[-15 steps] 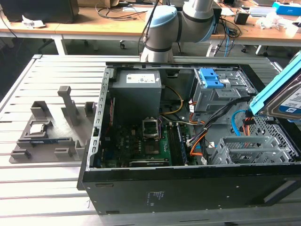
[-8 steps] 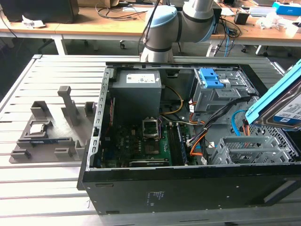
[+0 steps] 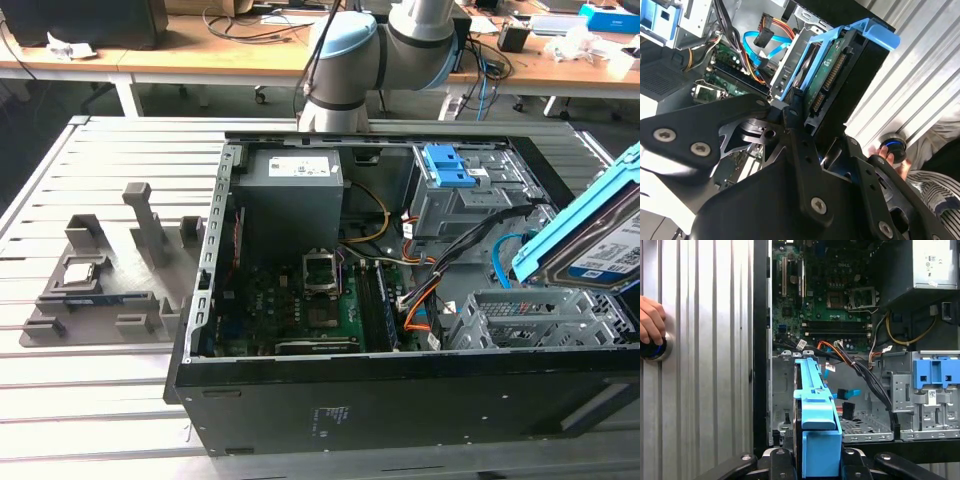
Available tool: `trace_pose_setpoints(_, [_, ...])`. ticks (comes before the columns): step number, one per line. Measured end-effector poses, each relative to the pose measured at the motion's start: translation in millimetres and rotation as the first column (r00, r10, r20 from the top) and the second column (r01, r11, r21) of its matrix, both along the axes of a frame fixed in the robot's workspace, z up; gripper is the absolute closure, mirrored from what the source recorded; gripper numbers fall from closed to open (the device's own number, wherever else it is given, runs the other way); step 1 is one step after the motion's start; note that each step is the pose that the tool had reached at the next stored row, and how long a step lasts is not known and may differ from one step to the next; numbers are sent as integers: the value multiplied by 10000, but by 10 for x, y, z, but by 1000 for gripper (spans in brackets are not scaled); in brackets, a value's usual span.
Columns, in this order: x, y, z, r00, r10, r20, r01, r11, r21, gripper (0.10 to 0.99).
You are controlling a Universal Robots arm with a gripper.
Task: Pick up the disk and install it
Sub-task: 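Pick up the disk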
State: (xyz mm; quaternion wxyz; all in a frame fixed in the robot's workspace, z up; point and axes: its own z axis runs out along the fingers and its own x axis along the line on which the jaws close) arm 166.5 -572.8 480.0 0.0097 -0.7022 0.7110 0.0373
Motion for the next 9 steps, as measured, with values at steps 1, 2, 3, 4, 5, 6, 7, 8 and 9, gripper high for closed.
trace_pose_setpoints(1, [0, -2, -31, 10000, 0, -5, 0, 10000, -1, 722])
trace_pose_setpoints(2, [0, -3, -66, 10000, 0, -11, 0, 10000, -3, 722])
trace_pose_setpoints(3, [0, -3, -84, 10000, 0, -13, 0, 10000, -1, 722])
trace_pose_setpoints(4, [0, -3, -103, 10000, 1, -14, -1, 10000, -1, 722])
trace_pose_setpoints(5, [0, -3, -128, 10000, 2, -14, -2, 10000, 0, 722])
trace_pose_setpoints(6, [-3, -3, -144, 10000, 2, -14, -2, 10000, 0, 722])
trace_pose_setpoints(7, [-9, -4, -172, 10000, 0, -14, 0, 10000, -4, 722])
trace_pose_setpoints(8, [-15, -3, -199, 10000, 0, -14, 0, 10000, -13, 722])
trace_pose_setpoints(9, [-17, -2, -218, 10000, 2, -13, -2, 10000, -17, 722])
